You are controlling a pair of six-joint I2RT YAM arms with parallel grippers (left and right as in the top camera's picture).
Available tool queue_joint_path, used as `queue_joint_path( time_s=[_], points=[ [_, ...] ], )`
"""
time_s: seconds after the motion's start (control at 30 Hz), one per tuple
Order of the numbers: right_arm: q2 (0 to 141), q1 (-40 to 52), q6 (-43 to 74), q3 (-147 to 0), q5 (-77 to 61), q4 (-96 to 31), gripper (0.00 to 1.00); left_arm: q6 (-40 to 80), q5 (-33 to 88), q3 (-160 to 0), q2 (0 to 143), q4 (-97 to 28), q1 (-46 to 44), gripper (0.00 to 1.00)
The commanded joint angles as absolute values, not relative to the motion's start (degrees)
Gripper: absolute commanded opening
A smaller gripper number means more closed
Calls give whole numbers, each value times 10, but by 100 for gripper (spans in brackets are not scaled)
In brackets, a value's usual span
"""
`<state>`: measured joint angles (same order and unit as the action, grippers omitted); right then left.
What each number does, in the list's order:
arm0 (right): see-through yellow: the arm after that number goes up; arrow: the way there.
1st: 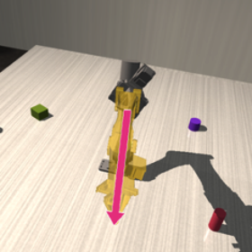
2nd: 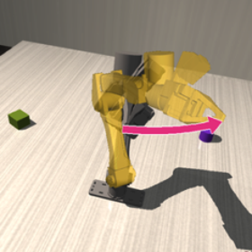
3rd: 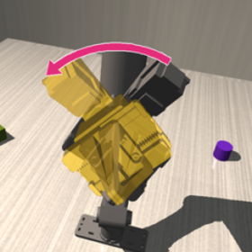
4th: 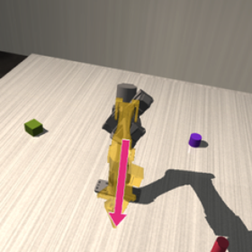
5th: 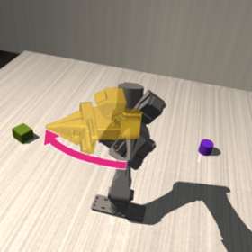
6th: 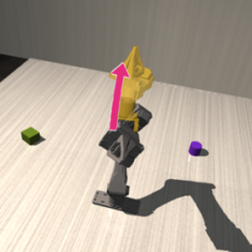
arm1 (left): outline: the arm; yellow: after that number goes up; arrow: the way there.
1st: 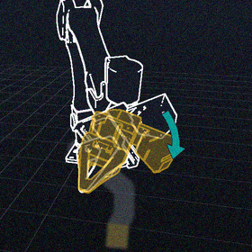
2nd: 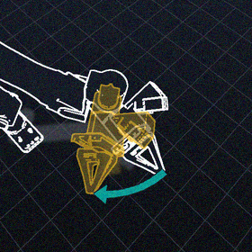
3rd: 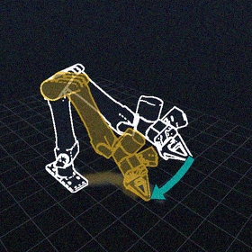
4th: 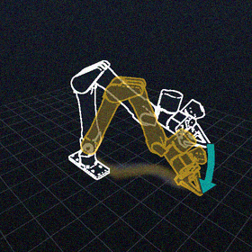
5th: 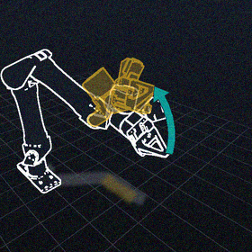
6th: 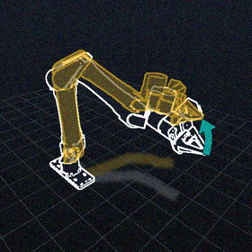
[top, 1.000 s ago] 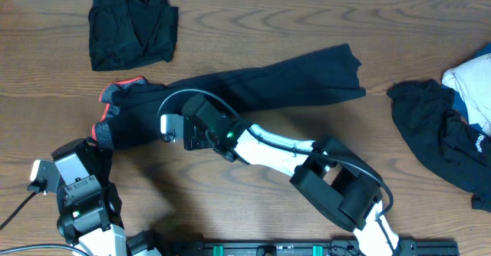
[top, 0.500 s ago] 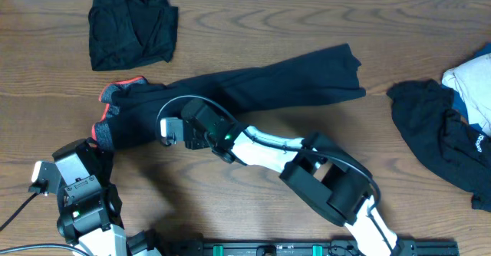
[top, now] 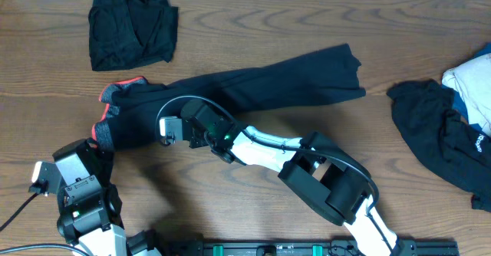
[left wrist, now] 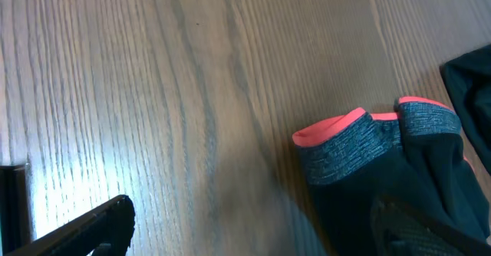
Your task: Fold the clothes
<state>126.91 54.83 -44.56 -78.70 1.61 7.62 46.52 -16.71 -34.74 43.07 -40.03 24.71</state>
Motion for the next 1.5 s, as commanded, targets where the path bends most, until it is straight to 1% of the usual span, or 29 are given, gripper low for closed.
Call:
queue_joint_path(
  time_s=[0.0, 0.13, 0.27, 0.4, 0.63, 0.8, 0.87, 1.03, 1.13, 1.3, 1.47],
  points=[
    [1276, 551, -447, -793, 17, 85, 22, 468, -170, -351, 431, -403, 251, 98],
    [1276, 551, -446, -793, 24, 97, 15, 468, -170, -351, 431, -406, 251, 98],
    [1276, 551, -446, -793, 69, 132, 8, 468, -152, -351, 431, -418, 251, 98],
    [1276, 548, -446, -795, 81, 167, 6, 468, -99, -351, 431, -421, 251, 98],
    [1276, 535, -384, -795, 82, 250, 6, 451, 22, -351, 431, -431, 247, 98],
    [1276, 516, -341, -795, 81, 281, 5, 433, 63, -351, 431, -437, 223, 100],
    [1277, 506, -327, -795, 77, 282, 4, 434, 71, -350, 431, -433, 207, 98],
    [1296, 480, -309, -795, 71, 314, 5, 434, 71, -348, 436, -401, 166, 95],
    [1312, 471, -309, -795, 70, 332, 4, 434, 71, -341, 451, -354, 138, 92],
    [1322, 470, -308, -795, 70, 337, 6, 434, 71, -339, 517, -260, 89, 92],
    [1322, 480, -309, -795, 71, 337, 19, 434, 71, -339, 623, -129, 45, 92]
  ],
)
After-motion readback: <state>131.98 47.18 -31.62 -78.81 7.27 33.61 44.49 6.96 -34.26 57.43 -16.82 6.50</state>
